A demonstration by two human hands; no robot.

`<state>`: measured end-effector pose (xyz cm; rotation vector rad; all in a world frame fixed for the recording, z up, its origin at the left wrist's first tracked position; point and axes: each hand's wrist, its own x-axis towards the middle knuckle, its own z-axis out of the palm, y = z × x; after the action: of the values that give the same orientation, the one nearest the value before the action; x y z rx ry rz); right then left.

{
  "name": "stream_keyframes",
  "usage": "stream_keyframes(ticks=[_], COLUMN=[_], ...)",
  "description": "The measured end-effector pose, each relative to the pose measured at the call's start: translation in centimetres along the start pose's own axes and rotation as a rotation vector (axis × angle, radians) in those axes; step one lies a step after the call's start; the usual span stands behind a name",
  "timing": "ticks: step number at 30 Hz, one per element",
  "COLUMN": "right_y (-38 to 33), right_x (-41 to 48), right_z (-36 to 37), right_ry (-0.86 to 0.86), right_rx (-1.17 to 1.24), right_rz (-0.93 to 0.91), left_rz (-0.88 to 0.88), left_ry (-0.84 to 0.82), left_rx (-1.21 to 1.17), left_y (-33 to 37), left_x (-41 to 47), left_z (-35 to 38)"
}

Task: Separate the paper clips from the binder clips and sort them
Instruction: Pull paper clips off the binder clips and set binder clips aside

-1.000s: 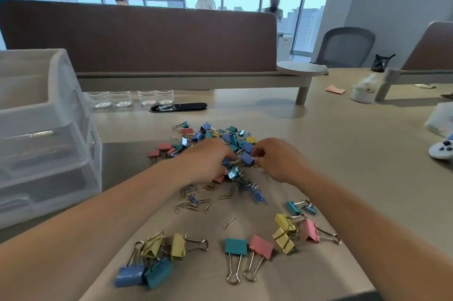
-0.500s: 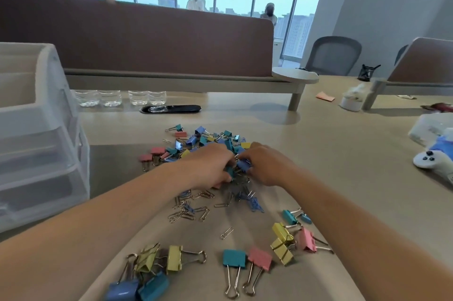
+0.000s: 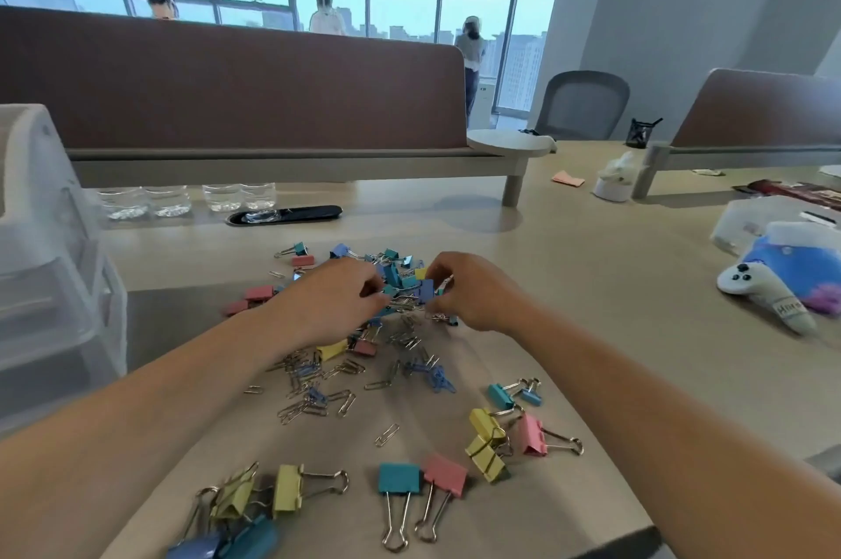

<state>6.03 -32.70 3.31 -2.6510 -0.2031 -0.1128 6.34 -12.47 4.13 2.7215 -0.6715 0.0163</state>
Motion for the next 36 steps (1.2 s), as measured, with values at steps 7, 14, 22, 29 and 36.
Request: stream_keyframes(ticks=[7,14,22,29,36], right_y=[0.5,2.8,6.0,7.2,7.6], right_x=[-1.9,-5.0,-7.7,-8.4,-8.2], right_z=[-1.7,-3.1,-3.5,-3.2,-3.1], right_ry=[0.041,-0.038,-0.026,-0.03,-0.066], right_rx=[0.259,0.438,0.329,0.018,-0.021], right_rz=[0.038,0.204,0.28,0.221,0.257], left_rz=[-0.011,0.024,0.097,0.106,0.102], left_ry=[-0.007,-0.01,-0.056,-0.125,-0.174], left_rx=[-0.054,-0.072,-0.059,0.006,0.073], left_y=[2.2,5.3,8.7,10.0,11.1], left_x=[-0.9,-0.7,-0.2,0.1,0.5], left_z=[-0.5,0.0,2.1,4.2,5.6])
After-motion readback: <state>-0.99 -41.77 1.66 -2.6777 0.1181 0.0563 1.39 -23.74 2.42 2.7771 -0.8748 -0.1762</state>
